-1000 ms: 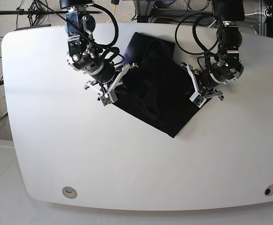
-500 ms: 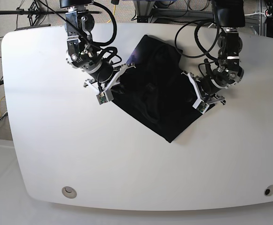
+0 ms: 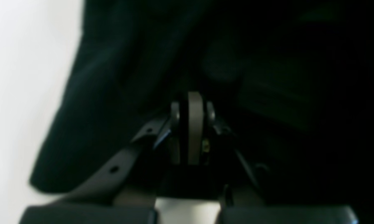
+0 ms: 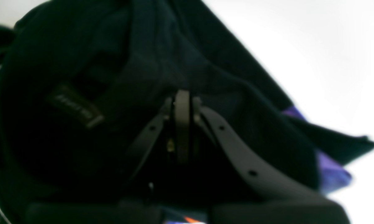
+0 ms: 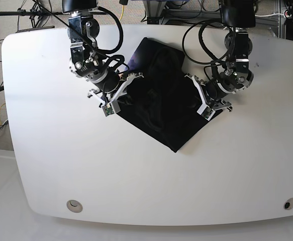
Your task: Fold the T-shirt properly
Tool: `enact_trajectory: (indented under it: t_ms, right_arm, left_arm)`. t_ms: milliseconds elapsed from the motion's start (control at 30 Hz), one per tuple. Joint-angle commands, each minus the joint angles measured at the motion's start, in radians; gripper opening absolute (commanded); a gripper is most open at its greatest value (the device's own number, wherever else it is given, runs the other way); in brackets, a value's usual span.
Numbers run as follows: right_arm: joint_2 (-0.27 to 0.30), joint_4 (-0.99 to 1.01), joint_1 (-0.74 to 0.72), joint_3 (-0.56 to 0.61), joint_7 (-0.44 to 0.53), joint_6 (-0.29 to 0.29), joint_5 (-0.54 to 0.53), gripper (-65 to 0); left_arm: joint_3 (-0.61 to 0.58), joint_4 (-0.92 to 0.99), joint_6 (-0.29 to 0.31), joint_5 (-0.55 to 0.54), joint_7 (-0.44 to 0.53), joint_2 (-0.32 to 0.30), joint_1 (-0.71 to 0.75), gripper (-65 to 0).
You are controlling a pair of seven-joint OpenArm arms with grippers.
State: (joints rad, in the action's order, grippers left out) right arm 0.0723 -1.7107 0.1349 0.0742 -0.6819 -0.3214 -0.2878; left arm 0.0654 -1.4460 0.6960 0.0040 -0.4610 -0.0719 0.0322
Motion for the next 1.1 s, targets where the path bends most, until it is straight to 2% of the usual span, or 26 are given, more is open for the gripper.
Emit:
enact_trajectory:
  t_ms: [0,233,400,533,867,1067]
  right_arm:
    - [-0.006,-0.041,-0.018,0.010,0.002,-0.010,-0.012,-64.9]
    - [-0.023,-0.049,-0.059,0.022,-0.042,-0.010,-0.011,-64.9]
    - [-0.038,-0.050,-0.088,-0.001,-0.062,-0.009,-0.008,-65.0]
    - [-0.040,-0.060,-0.096,-0.008,-0.068,-0.009,-0.008,-65.0]
    - [-0.032,-0.076,-0.097,-0.018,-0.068,-0.014,-0.002,-64.9]
    - [-0.020,-0.059,-0.093,-0.028,-0.059,-0.011,-0.001,-65.0]
  left_arm:
    - [0.000,-0.048,0.002,-0.018,0.012,-0.002,-0.016,-63.8]
    - [0.003,-0.096,0.002,-0.026,-0.002,0.004,-0.013,-63.6]
    - [0.004,-0.165,-0.048,-0.028,-0.011,0.025,-0.008,-63.5]
    - [0.007,-0.211,-0.059,-0.031,-0.015,0.031,0.000,-63.5]
    - [0.014,-0.391,-0.023,-0.045,-0.029,0.033,0.070,-63.1]
    - [0.037,-0.432,-0.031,-0.054,-0.019,0.034,0.139,-63.3]
